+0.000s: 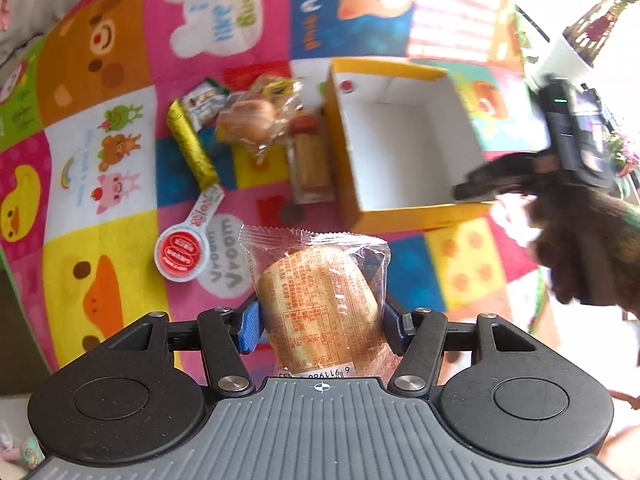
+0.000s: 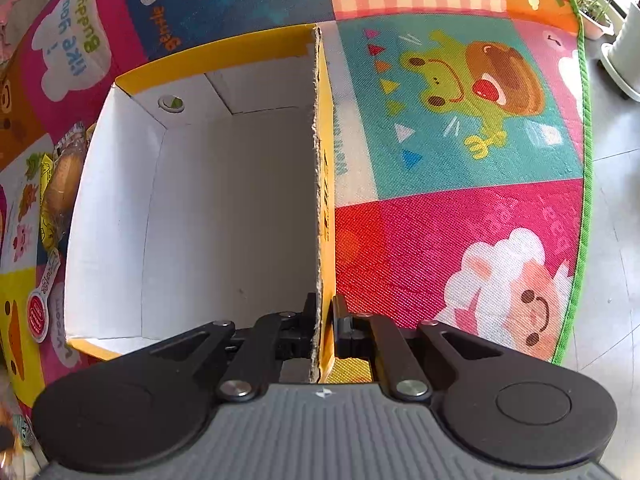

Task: Organize objects
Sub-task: 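Grasp a wrapped bread roll with the left gripper while the right gripper holds the box, then carry the bread roll into the box and open the left gripper while the right holds the box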

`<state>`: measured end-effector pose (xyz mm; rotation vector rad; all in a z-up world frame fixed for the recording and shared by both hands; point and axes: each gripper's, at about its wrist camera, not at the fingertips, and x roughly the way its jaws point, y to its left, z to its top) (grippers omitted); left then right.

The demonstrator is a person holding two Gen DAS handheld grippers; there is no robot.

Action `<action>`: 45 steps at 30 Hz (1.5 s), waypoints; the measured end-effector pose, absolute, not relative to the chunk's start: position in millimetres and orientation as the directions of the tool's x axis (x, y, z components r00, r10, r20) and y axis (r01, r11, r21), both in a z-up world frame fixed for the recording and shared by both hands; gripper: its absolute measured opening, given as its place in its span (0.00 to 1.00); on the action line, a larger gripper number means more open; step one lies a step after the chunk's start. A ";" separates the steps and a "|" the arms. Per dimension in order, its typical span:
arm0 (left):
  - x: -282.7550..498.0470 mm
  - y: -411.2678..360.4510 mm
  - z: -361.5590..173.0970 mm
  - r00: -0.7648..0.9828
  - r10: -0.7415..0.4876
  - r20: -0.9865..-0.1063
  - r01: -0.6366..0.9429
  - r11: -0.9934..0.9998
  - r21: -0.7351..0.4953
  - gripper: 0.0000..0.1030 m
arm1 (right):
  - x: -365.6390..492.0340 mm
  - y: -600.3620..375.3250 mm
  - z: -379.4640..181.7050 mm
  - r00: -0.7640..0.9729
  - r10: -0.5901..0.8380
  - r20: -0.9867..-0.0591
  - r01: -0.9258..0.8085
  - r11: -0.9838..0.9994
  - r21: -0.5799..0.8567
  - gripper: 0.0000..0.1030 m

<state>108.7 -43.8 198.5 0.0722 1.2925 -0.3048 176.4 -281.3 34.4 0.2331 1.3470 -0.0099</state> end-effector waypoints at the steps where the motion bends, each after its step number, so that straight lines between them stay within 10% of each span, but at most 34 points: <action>1: 105.1 -49.7 207.6 0.251 -0.183 -0.951 0.267 0.957 -0.113 0.61 | 177.3 -282.5 33.9 0.223 0.132 -0.966 0.140 0.976 0.166 0.06; 45: 205.0 -166.1 265.5 0.377 -0.194 -0.906 0.384 0.922 -0.038 0.62 | 184.2 -301.9 26.7 0.220 0.243 -0.945 0.112 0.956 0.272 0.10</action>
